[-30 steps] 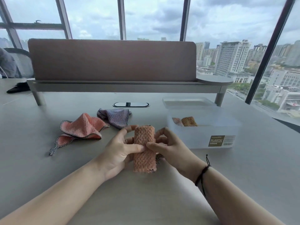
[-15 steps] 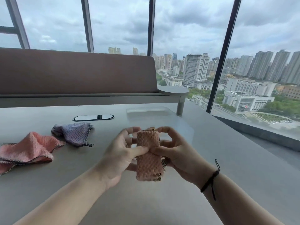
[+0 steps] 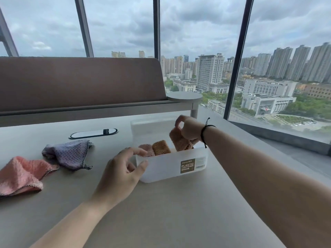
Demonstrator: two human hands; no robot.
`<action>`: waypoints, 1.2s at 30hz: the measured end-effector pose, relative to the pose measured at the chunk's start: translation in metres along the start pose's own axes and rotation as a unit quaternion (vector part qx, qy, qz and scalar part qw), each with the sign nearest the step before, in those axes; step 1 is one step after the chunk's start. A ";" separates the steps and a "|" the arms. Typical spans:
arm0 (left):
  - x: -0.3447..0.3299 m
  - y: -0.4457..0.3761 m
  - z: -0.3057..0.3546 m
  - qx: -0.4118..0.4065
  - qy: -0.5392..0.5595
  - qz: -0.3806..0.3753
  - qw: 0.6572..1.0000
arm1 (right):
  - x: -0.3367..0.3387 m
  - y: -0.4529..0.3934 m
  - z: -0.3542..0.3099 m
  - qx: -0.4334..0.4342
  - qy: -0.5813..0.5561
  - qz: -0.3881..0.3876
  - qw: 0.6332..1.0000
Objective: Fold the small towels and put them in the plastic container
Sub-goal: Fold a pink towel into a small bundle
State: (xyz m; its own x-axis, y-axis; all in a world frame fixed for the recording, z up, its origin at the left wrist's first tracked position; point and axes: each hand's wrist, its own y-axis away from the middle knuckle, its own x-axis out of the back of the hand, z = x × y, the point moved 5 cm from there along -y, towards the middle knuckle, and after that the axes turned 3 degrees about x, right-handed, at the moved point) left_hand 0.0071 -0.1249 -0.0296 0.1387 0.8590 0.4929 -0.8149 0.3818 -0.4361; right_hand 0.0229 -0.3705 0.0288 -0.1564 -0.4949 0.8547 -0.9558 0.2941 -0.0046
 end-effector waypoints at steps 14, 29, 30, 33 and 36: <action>-0.009 0.000 -0.007 -0.075 0.011 0.035 0.997 | -0.063 -0.043 0.017 -0.022 0.299 -0.057 0.952; -0.006 0.005 0.001 -0.169 -0.035 0.039 0.984 | -0.024 0.040 -0.086 0.171 0.125 0.271 0.939; -0.002 0.006 0.003 -0.164 -0.029 0.038 0.985 | -0.034 0.055 -0.100 0.214 0.071 0.285 0.931; 0.024 0.006 -0.001 -0.134 -0.025 0.050 0.989 | -0.071 0.096 -0.135 0.313 -0.038 0.261 0.912; 0.058 0.010 -0.034 -0.070 -0.074 0.052 0.993 | -0.115 0.114 -0.149 0.354 -0.083 0.218 0.906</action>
State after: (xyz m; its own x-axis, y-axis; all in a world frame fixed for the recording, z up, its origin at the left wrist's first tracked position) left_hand 0.0258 -0.0599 -0.0309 -0.0344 0.8405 0.5407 -0.7329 0.3466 -0.5854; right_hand -0.0308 -0.1584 0.0071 -0.5360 -0.5916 0.6023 -0.7054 -0.0782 -0.7045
